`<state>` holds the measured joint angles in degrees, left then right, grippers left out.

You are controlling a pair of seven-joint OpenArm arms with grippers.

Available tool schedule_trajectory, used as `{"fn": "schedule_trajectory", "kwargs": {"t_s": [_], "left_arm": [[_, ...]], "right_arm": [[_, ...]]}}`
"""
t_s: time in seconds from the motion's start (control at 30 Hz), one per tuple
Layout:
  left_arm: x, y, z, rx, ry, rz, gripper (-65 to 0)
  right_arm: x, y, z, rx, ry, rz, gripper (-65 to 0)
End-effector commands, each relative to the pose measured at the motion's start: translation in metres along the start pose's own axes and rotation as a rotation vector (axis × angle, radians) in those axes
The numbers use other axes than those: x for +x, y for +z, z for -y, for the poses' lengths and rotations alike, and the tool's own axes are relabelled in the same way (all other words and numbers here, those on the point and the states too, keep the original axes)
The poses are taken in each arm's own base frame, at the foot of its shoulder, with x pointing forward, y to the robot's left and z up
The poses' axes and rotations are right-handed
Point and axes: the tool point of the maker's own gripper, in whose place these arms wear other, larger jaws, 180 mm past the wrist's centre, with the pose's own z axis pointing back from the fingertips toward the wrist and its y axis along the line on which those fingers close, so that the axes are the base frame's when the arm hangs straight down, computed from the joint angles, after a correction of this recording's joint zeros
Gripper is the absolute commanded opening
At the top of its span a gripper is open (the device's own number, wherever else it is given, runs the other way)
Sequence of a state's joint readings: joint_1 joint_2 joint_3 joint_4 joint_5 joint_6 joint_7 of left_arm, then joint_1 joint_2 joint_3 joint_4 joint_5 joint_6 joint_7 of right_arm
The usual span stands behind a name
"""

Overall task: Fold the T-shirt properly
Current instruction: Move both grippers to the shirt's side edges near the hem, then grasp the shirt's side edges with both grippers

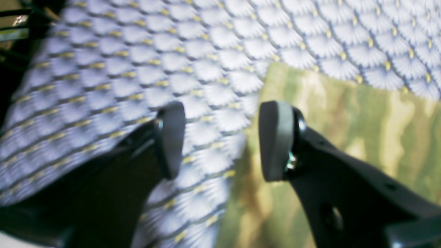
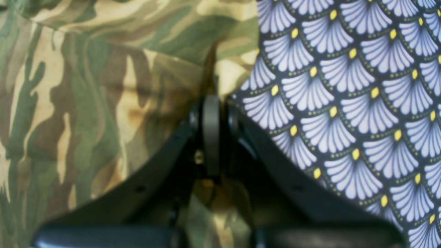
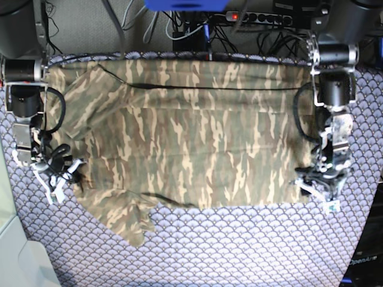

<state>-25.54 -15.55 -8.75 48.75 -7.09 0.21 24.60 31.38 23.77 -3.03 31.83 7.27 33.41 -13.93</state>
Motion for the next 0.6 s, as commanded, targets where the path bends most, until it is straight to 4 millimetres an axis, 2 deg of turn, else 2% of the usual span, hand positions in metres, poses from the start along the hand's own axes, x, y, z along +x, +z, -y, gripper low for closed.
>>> {"fn": "schedule_trajectory", "kwargs": {"t_s": [0.0, 0.07, 0.33, 0.57], "left_arm": [[0.032, -0.001, -0.011, 0.025, 0.009, 0.075, -31.6], [0.032, -0.007, -0.014, 0.032, 0.017, 0.080, -31.6], [0.010, -0.019, -0.021, 0.049, 0.026, 0.092, -31.3], [0.015, -0.019, -0.020, 0.045, 0.034, 0.119, -31.2]], "right_arm": [[0.009, 0.003, 0.006, -0.003, 0.021, 0.002, -64.4], [0.009, 0.003, 0.006, -0.003, 0.021, 0.002, -64.4], [0.009, 0.004, 0.007, -0.004, 0.021, 0.002, -64.4], [0.009, 0.004, 0.007, -0.004, 0.021, 0.002, -64.4]]}}
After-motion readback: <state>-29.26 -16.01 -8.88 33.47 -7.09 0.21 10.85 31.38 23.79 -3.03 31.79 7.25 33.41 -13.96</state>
